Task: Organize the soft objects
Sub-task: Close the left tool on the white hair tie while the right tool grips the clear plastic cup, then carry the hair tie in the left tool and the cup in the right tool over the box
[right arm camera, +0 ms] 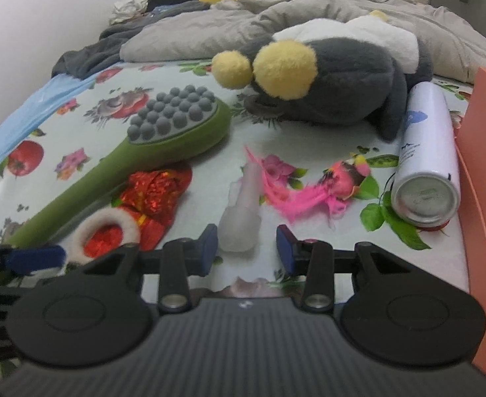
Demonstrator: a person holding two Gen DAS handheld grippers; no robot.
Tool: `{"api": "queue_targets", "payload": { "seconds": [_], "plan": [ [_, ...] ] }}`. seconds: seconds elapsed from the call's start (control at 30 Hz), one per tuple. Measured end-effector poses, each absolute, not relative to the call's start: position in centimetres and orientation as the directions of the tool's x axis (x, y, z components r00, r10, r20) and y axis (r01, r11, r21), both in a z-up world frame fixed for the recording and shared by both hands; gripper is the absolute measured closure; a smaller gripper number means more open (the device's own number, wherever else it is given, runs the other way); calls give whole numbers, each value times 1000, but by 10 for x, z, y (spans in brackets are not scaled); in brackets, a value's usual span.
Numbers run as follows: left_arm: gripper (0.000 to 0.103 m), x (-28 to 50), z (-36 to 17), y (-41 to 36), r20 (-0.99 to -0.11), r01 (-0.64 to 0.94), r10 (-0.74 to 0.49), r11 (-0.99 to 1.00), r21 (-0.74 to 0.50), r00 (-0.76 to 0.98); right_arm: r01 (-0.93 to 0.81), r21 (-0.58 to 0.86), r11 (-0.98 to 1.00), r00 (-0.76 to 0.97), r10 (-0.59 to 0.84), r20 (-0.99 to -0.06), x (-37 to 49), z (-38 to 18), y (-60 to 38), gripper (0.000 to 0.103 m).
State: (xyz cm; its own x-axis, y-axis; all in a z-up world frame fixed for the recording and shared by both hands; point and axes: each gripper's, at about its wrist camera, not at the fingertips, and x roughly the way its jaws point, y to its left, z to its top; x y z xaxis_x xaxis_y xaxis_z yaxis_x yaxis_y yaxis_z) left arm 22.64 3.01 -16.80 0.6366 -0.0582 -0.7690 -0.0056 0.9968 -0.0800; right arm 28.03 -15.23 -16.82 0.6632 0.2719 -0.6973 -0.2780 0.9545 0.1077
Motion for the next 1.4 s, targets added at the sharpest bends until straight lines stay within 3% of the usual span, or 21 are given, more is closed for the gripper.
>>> {"api": "queue_targets", "payload": {
  "seconds": [0.17, 0.3, 0.47, 1.4],
  "plan": [
    [50, 228, -169, 30, -767, -12, -50, 997, -74, 640, -279, 100, 955, 654, 265, -708, 281, -170, -148, 73],
    [69, 227, -168, 27, -771, 2, -53, 998, -67, 635, -283, 103, 953, 656, 271, -705, 279, -169, -148, 76],
    [75, 223, -166, 24, -773, 6, -60, 997, -72, 632, -285, 103, 953, 657, 273, -703, 273, -166, -148, 79],
    [77, 138, -123, 9, -743, -3, -88, 993, -120, 663, -325, 113, 939, 640, 306, -705, 174, -136, -152, 79]
  ]
}}
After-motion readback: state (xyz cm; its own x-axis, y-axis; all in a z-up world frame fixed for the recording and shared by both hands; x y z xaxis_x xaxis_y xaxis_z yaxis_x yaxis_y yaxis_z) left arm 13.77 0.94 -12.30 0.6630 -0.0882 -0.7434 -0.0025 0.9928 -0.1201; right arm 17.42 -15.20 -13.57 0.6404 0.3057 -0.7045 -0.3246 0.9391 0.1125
